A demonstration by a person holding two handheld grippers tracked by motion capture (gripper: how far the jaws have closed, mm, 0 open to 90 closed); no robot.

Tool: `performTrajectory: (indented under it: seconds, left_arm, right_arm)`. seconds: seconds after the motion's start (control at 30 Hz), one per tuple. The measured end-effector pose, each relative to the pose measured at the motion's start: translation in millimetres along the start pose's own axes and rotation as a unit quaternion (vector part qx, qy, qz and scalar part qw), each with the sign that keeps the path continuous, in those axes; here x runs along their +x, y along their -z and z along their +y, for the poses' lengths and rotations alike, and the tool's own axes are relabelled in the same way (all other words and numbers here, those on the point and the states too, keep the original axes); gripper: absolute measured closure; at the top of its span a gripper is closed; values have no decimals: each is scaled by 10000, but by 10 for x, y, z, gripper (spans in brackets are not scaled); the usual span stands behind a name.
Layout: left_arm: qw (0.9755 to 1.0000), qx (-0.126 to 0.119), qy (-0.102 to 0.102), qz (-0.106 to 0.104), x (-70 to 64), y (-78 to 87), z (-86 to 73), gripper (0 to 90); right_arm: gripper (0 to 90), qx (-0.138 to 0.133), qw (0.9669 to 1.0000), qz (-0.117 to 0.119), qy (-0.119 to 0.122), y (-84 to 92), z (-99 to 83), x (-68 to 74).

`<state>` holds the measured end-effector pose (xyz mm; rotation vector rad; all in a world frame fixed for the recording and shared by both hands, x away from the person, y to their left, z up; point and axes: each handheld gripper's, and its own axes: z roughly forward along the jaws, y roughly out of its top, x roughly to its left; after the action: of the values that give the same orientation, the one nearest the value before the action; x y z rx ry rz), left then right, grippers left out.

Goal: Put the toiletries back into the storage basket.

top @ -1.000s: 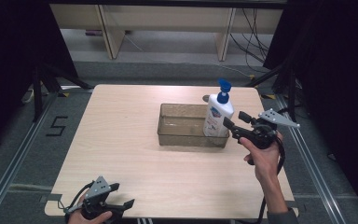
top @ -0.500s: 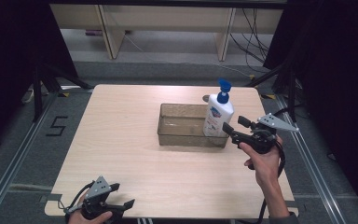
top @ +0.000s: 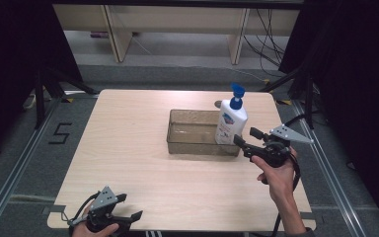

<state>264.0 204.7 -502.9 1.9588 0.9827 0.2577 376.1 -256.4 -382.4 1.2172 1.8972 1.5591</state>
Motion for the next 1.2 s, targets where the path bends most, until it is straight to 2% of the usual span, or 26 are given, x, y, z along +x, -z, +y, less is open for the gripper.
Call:
performTrajectory:
  seconds: [0.07, 0.13, 0.17, 0.2, 0.23, 0.27, 0.33, 0.37, 0.4, 0.47, 0.5, 0.63, 0.67, 0.7, 0.73, 0.77, 0.8, 0.83, 0.87, 0.9, 0.97, 1.03, 1.07, 1.13, 1.17, 1.2]
  left_arm:
    - [10000, 24, -26, 3, 3, 3, 1, 158]
    - [10000, 26, -11, 4, -1, 3, 2, 158]
    - [10000, 12, 13, 6, -3, 0, 1, 158]
    - [10000, 16, 9, 7, -2, 0, 1, 158]
    - [10000, 19, 5, 6, -2, 0, 1, 158]
    - [10000, 15, 9, 5, -3, 0, 1, 158]
    - [10000, -13, 17, -2, -2, -2, -1, 158]
    - [10000, 25, -28, 1, 4, 5, 1, 158]
    - [10000, -4, -18, 1, 1, 2, 0, 158]
    - [10000, 4, 26, 9, -7, 2, 4, 158]
    - [10000, 26, -32, 1, 4, 6, 1, 159]
    - [10000, 1, -5, 7, 1, 6, 2, 159]
    - [10000, -23, 17, 9, -2, 3, 2, 159]
    - [10000, -23, 17, 10, -2, 3, 2, 158]
    - [10000, 30, -42, 8, 5, 10, 3, 159]
    - [10000, 49, -20, 10, 1, 11, 6, 159]
    - [10000, 53, -15, 7, -1, 10, 7, 158]
    - [10000, 36, 7, 13, -5, 8, 6, 159]
    - [10000, 54, -16, 10, -3, 10, 7, 158]
    - [10000, 54, -16, 10, -3, 10, 7, 158]
    - [10000, -9, 17, 4, -2, -2, 0, 159]
    - [10000, 5, 6, 15, 0, 0, 1, 158]
    - [10000, -8, -13, 12, 2, 1, 1, 158]
    - [10000, 41, -53, 9, 2, 14, 10, 158]
    - [10000, 41, -64, 5, 3, 14, 9, 159]
    - [10000, 51, -59, 4, 2, 14, 9, 158]
  right_arm:
    - [256, -6, 10000, 56, -79, 5, -8, 21]
    - [251, -28, 9999, -11, 117, 11, -17, 17]
    - [248, -33, 10000, 42, -14, 8, -26, 39]
    - [245, -86, 9999, 72, 1, 2, -35, 39]
    - [242, -23, 10000, 46, 17, 13, -39, 39]
    - [242, 11, 9999, 81, -71, 17, -46, 49]
    - [241, -63, 9999, 128, -88, 11, -65, 54]
    - [240, -4, 9998, 90, -164, 19, -73, 69]
    - [240, -63, 9999, 103, -39, 10, -84, 51]
    - [240, -53, 9999, 95, -46, 12, -104, 56]
    - [240, 45, 9999, 106, -90, 21, -108, 66]
    - [239, 4, 9999, 114, -35, 0, -150, 55]
    - [240, 105, 9999, 90, -101, 10, -154, 62]
    - [240, 43, 9997, 140, -178, 3, -169, 69]
    - [240, 44, 9999, 108, -66, -4, -176, 53]
    - [240, 28, 9998, 143, -112, -2, -183, 59]
    - [240, 58, 9999, 106, -51, -1, -187, 57]
    - [240, 76, 9999, 54, 88, 6, -189, 47]
    - [241, 111, 9999, 102, -50, 8, -195, 65]
    - [241, 114, 9999, 103, -64, 13, -200, 74]
    - [240, 29, 9999, 135, -5, 2, -216, 73]
    - [241, 79, 9998, 182, -69, 2, -231, 83]
    - [240, 56, 9998, 194, 28, -4, -238, 64]
    - [239, 157, 9998, 147, -54, 16, -253, 71]
    - [239, 148, 9998, 88, 62, 8, -265, 52]
    - [238, 163, 9997, 168, -33, 16, -278, 59]
